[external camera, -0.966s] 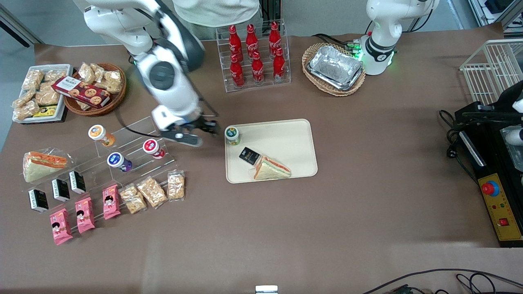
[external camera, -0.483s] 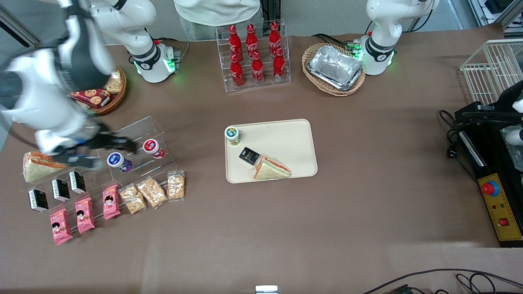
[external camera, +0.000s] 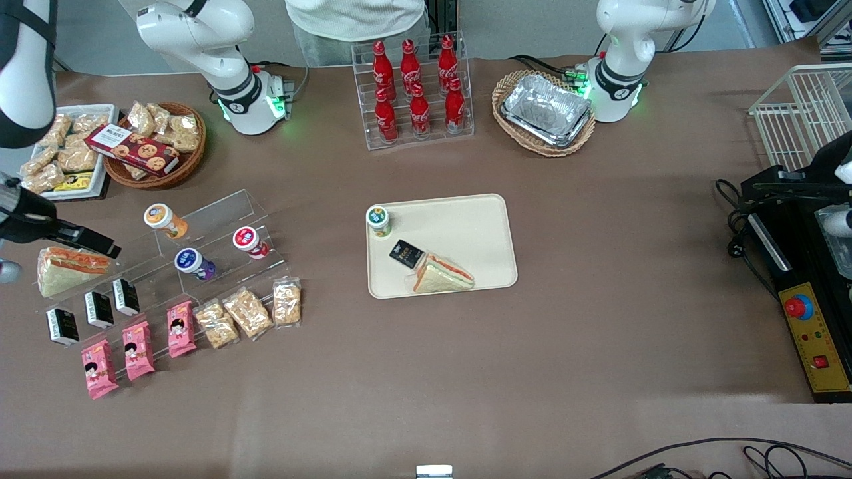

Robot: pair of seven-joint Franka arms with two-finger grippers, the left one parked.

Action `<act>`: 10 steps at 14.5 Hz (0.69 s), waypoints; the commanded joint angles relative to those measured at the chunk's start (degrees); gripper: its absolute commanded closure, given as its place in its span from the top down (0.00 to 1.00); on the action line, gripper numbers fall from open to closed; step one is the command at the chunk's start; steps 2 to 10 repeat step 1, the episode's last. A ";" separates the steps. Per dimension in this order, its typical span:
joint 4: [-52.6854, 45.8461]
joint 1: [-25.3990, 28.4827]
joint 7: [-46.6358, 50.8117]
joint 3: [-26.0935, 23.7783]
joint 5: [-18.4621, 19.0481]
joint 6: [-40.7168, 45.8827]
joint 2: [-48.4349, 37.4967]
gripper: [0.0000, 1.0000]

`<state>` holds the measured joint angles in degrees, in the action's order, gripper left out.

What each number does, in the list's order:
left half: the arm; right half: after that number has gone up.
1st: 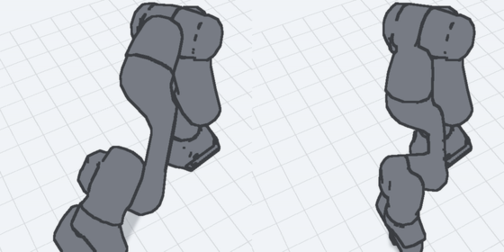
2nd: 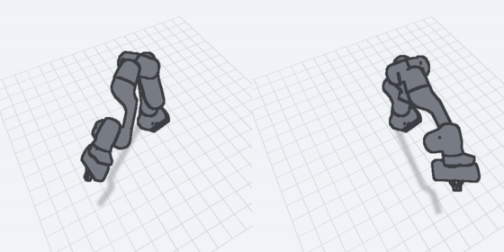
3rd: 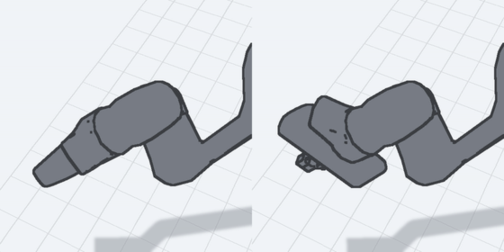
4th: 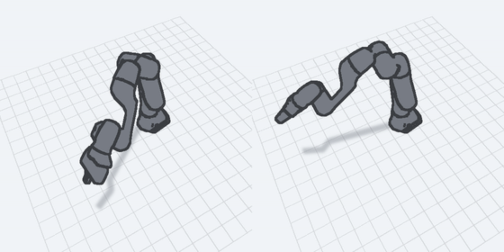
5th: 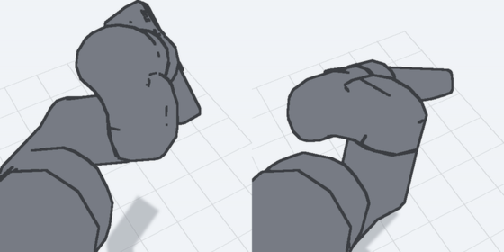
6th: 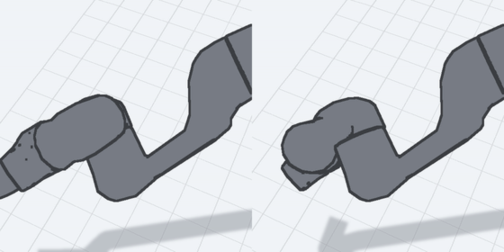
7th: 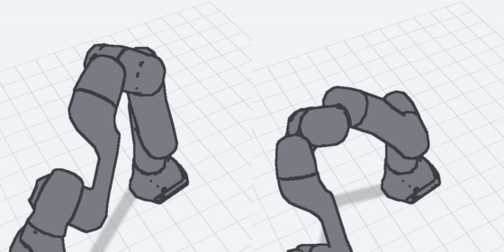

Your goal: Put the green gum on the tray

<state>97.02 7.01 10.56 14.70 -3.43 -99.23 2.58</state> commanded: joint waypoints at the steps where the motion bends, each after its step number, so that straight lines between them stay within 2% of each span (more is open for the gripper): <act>1: -2.98 0.46 -0.37 2.35 -0.88 2.73 1.03 1.00; 10: -2.98 0.46 -0.37 2.35 -0.88 2.73 1.03 1.00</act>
